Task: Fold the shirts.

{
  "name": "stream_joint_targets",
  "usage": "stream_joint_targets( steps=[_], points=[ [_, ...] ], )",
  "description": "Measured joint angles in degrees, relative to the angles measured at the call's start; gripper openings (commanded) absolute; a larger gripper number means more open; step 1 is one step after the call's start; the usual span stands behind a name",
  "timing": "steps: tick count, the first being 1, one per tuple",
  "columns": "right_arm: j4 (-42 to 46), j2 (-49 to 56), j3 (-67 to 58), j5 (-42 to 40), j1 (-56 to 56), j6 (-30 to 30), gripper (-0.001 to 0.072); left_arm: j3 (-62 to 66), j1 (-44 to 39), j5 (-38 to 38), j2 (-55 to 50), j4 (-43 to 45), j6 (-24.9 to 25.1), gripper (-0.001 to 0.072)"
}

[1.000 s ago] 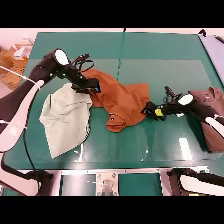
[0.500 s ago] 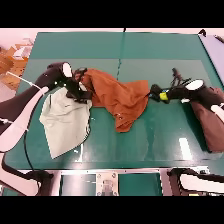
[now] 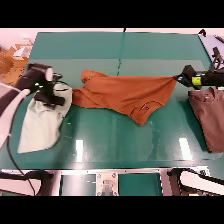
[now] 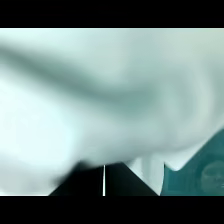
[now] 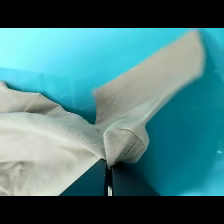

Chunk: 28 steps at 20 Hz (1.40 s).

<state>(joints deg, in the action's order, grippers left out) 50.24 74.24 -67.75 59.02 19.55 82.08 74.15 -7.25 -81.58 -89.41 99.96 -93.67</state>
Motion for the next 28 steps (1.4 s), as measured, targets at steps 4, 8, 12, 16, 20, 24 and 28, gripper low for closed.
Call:
stream_joint_targets(
  steps=[4,8,12,16,20,24,28],
  points=[
    [1.3,-0.4,-0.7,2.4,2.0,-0.9,0.0013,-5.6,8.0,-0.4,4.0,1.5,0.6,0.0019],
    [1.8,-0.5,-0.9,3.3,2.6,-1.2,0.0013,-6.2,12.0,0.3,5.2,-6.7,4.5,0.0018],
    [2.1,-0.5,-0.9,3.5,2.7,-1.3,0.0014,0.4,12.5,1.2,7.3,-25.3,10.6,0.0018],
    [2.3,-0.5,-0.9,3.6,2.6,-1.3,0.0014,5.6,8.9,10.2,7.0,-34.3,13.4,0.0221],
    [2.3,-0.5,-0.9,3.6,2.4,-1.3,0.0014,7.5,4.0,22.7,-0.9,-38.7,14.4,0.0622],
    [2.3,-0.5,-0.9,3.7,2.4,-1.3,0.0014,12.7,2.1,35.4,-11.4,-45.2,16.4,0.0622],
    [2.3,-0.5,-0.9,3.7,2.4,-1.3,0.0014,20.7,1.5,40.2,-20.7,-49.6,17.3,0.0621]
  ],
)
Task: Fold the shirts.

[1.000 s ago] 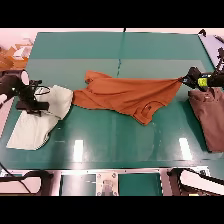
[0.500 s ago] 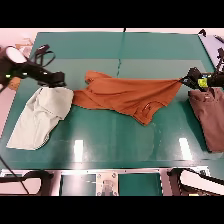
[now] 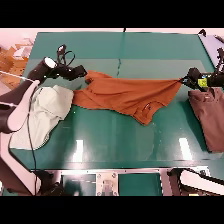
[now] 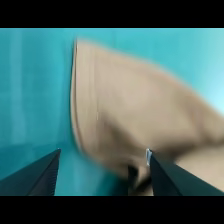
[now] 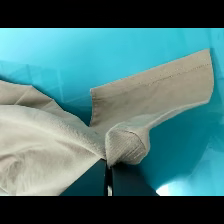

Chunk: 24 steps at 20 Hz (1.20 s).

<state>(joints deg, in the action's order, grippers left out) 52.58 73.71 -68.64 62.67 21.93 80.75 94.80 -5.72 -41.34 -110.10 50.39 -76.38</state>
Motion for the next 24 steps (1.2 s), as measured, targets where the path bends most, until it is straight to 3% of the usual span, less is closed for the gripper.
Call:
stream_joint_targets(
  steps=[3,4,8,9,10,12,13,21,24],
  points=[
    [0.0,0.0,0.0,0.0,0.0,0.0,0.0014,3.3,-0.1,0.7,-4.2,-1.5,0.2,0.0611],
    [0.0,0.0,0.0,0.0,0.0,0.0,0.0014,3.8,-0.1,0.5,-5.2,-1.8,0.2,0.0537],
    [0.0,0.0,0.0,0.0,0.0,0.0,0.0014,5.0,-0.3,-0.7,-7.3,-3.8,1.3,0.0538],
    [0.0,0.0,0.0,0.0,0.0,0.0,0.0014,5.2,-0.3,-0.9,-7.6,-4.5,1.5,0.0502],
    [0.0,0.0,0.0,0.0,0.0,0.0,0.0014,5.3,-0.4,-0.9,-7.8,-5.5,1.6,0.0291],
    [0.0,0.0,0.0,0.0,0.0,0.0,0.0014,5.6,-1.0,-1.8,-8.9,-7.7,3.3,0.0045],
    [0.0,0.0,0.0,0.0,0.0,0.0,0.0014,5.9,-1.4,-2.4,-9.3,-9.5,4.5,0.0019],
    [-0.4,0.0,-2.1,-0.1,0.0,0.0,0.0014,20.3,0.7,-11.0,-9.8,-13.0,6.7,0.0016],
    [-1.1,0.0,-8.1,0.7,0.1,0.0,0.0014,25.3,2.6,-14.1,-4.8,-13.1,6.2,0.0016]
  ],
)
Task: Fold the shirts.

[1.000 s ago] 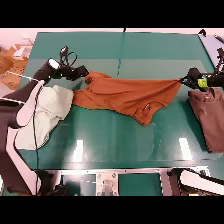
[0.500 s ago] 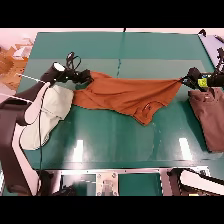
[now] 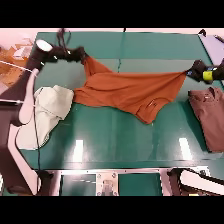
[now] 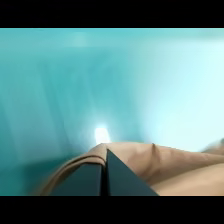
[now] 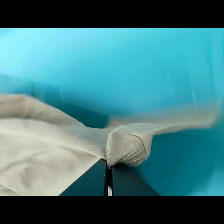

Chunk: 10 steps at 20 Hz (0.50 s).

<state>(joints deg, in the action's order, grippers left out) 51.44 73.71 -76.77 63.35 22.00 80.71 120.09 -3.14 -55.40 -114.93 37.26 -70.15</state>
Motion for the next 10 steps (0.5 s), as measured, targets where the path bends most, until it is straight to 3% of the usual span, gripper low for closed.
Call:
stream_joint_targets(
  steps=[10],
  points=[
    [-6.8,-4.7,-33.2,2.7,1.1,1.9,0.0014,1.6,3.9,-2.4,37.8,0.1,5.3,0.0017]
  ],
)
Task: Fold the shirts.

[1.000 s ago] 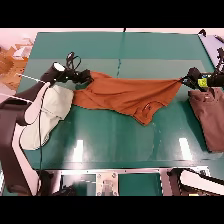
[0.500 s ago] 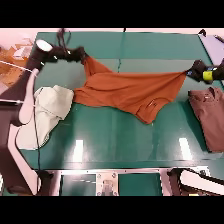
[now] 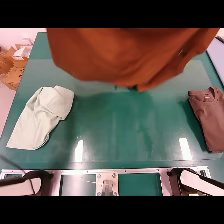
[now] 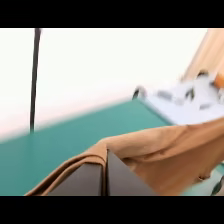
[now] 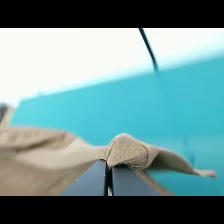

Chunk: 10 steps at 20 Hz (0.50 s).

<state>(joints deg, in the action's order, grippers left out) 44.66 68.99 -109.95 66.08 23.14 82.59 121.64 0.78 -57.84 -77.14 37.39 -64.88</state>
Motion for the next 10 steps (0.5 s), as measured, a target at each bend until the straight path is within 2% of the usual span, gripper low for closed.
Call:
stream_joint_targets(
  steps=[5,10],
  points=[
    [-0.7,-7.3,-6.6,-5.1,5.2,1.9,0.0014,-0.2,0.2,-1.1,14.8,2.1,-0.4,0.0018],
    [-0.8,-10.4,-7.0,-6.2,8.4,2.3,0.0014,-4.1,0.2,-4.6,19.0,11.0,-6.9,0.0018]
  ],
)
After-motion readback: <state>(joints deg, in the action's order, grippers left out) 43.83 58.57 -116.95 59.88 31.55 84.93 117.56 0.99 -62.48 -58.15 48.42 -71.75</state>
